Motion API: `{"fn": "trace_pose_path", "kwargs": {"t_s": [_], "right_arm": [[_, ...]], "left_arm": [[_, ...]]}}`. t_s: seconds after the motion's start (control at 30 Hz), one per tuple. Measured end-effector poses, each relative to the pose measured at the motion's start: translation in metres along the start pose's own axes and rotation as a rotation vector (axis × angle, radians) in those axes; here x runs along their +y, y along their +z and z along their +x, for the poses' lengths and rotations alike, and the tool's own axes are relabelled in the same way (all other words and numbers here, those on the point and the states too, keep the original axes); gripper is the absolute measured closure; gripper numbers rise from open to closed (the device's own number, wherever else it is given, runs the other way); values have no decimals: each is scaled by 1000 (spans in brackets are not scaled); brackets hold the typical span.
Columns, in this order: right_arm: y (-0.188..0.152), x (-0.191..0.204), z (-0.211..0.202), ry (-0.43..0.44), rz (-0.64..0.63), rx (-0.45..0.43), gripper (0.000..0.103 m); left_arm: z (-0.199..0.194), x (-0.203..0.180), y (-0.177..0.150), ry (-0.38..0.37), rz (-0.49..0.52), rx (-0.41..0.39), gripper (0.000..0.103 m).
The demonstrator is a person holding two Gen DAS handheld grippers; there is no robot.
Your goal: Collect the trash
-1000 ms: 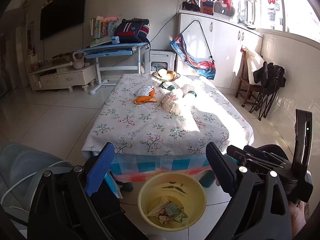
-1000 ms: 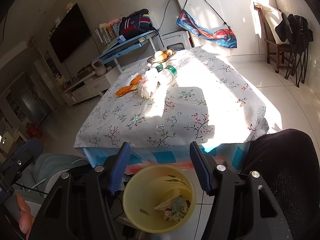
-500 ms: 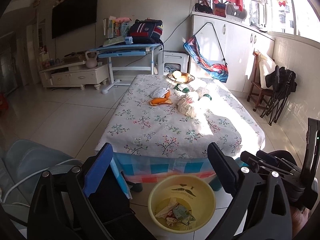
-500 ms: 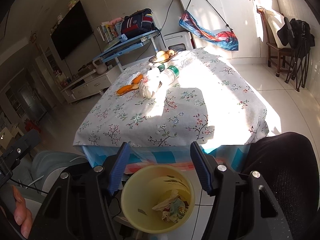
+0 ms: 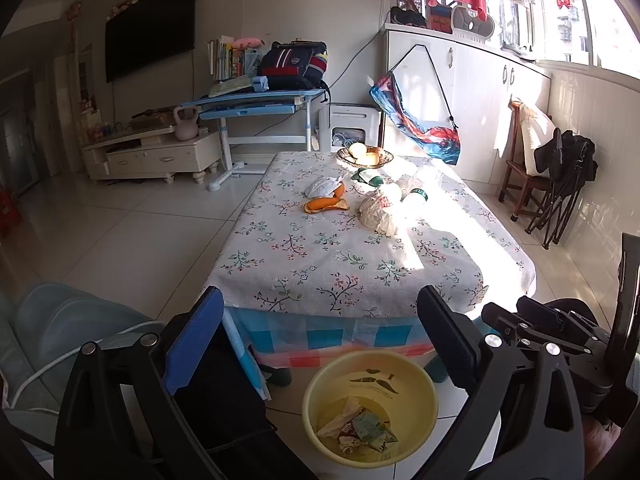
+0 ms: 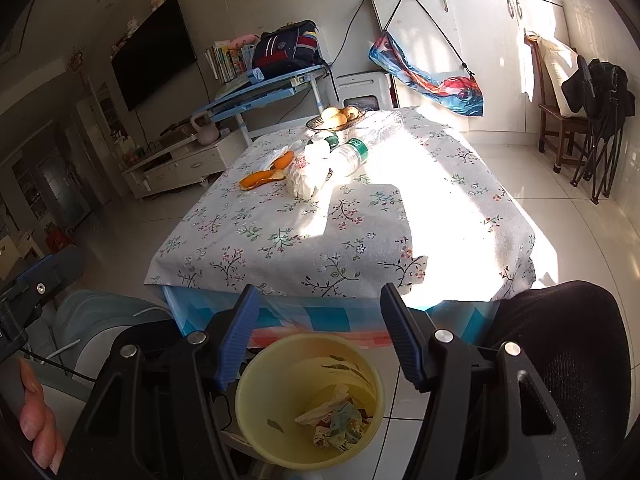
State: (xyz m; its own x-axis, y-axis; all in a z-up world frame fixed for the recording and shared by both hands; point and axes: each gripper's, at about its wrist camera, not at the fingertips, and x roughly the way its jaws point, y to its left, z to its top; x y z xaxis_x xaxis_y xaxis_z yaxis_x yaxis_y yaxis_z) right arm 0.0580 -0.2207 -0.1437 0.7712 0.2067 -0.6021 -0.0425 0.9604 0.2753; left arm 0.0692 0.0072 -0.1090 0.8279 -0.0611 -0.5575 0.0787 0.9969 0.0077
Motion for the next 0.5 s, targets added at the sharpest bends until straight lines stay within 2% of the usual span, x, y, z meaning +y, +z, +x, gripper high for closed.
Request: {"fn": "trace_pose_path", "kwargs": {"t_s": [0.5], "right_arm": [[-2, 19, 3, -15, -88, -11, 42]], "left_arm": [[2, 2, -1, 26, 13, -2, 7]]}}
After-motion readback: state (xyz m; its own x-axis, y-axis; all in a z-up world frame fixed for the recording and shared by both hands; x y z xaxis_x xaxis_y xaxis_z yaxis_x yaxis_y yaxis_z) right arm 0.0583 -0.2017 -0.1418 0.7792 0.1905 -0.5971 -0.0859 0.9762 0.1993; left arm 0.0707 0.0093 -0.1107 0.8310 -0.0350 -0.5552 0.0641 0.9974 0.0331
